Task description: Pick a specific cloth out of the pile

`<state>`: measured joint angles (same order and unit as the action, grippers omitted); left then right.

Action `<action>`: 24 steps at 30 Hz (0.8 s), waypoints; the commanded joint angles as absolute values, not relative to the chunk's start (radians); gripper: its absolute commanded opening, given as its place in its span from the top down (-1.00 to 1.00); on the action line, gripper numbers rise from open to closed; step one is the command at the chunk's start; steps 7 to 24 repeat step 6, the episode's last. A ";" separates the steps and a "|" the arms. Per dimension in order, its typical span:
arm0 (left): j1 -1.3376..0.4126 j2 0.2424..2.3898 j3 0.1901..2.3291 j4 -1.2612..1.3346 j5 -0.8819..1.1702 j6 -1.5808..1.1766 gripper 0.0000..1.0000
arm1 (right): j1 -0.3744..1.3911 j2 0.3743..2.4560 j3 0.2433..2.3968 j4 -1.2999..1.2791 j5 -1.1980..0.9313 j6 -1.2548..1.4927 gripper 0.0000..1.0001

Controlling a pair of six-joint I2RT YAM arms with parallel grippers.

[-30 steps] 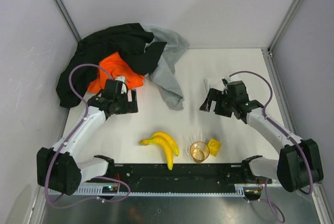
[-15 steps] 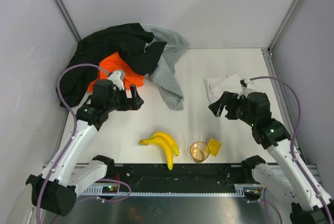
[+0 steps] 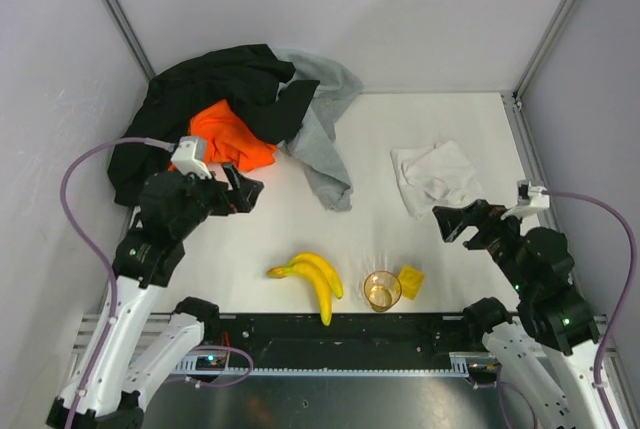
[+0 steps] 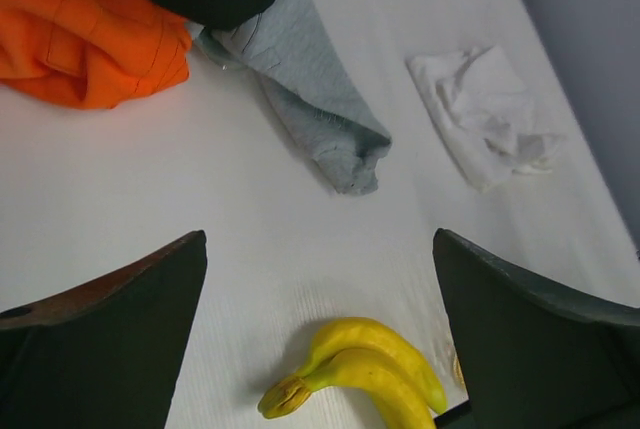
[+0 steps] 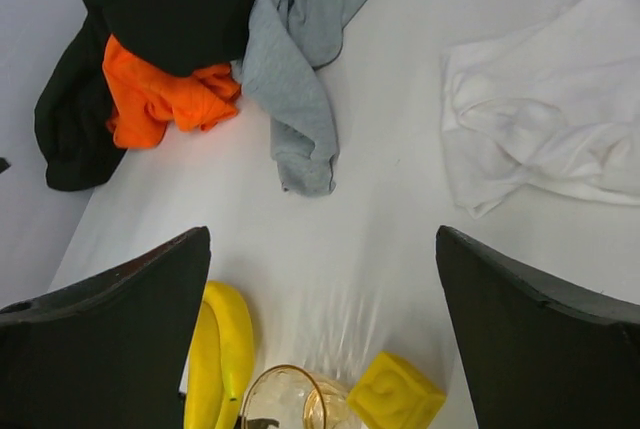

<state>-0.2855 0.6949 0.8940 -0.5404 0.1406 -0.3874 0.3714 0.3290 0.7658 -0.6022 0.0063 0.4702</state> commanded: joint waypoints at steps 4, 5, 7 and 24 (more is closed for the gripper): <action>-0.292 0.601 0.942 -0.500 0.128 -0.441 -0.99 | 0.376 0.266 0.768 -0.595 0.132 0.452 -0.99; -0.292 0.594 0.939 -0.491 0.133 -0.433 -0.99 | 0.376 0.269 0.768 -0.587 0.128 0.444 -0.99; -0.292 0.588 0.938 -0.484 0.130 -0.426 -0.99 | 0.376 0.277 0.767 -0.577 0.124 0.435 -0.99; -0.292 0.588 0.938 -0.484 0.130 -0.426 -0.99 | 0.376 0.277 0.767 -0.577 0.124 0.435 -0.99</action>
